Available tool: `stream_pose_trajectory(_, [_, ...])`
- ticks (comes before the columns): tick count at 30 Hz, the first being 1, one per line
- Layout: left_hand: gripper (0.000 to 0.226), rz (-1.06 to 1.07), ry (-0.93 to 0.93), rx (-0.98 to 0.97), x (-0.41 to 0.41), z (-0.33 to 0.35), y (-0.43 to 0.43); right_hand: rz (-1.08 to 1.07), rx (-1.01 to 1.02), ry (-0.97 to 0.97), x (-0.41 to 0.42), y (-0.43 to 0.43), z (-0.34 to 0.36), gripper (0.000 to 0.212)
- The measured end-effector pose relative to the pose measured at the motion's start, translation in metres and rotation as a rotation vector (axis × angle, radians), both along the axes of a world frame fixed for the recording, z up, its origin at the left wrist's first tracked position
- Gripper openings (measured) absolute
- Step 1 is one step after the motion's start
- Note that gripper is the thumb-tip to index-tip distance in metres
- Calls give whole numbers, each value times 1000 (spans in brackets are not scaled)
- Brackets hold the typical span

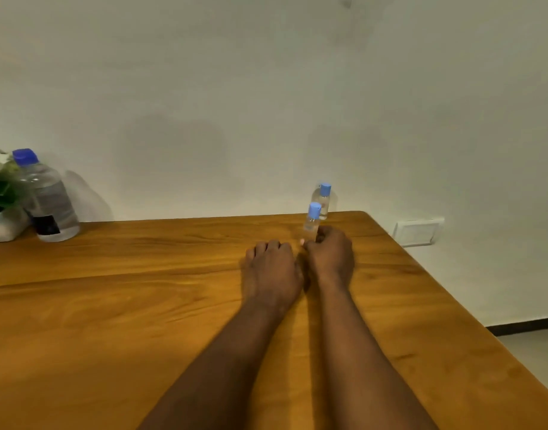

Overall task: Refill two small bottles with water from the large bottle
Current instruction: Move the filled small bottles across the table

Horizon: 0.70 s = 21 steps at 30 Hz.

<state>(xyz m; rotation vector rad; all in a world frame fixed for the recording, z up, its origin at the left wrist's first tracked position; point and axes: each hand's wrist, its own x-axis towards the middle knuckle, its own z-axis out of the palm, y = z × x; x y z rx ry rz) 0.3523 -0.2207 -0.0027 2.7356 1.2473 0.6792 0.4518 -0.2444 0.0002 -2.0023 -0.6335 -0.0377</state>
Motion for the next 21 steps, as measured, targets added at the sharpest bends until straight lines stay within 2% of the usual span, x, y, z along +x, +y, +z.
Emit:
stream_pose_trajectory(9, [30,-6,-18,73,64,-5,71,-19,-64,-75,56,72,-6,20])
stream_pose_trajectory(16, [27,-7,-27,91,74,-8,80,-31,-114,-127,64,82,-10,22])
stream_pose_trajectory(21, [22,-9,-1,85,74,-7,80,-43,-153,-158,66,87,-11,16])
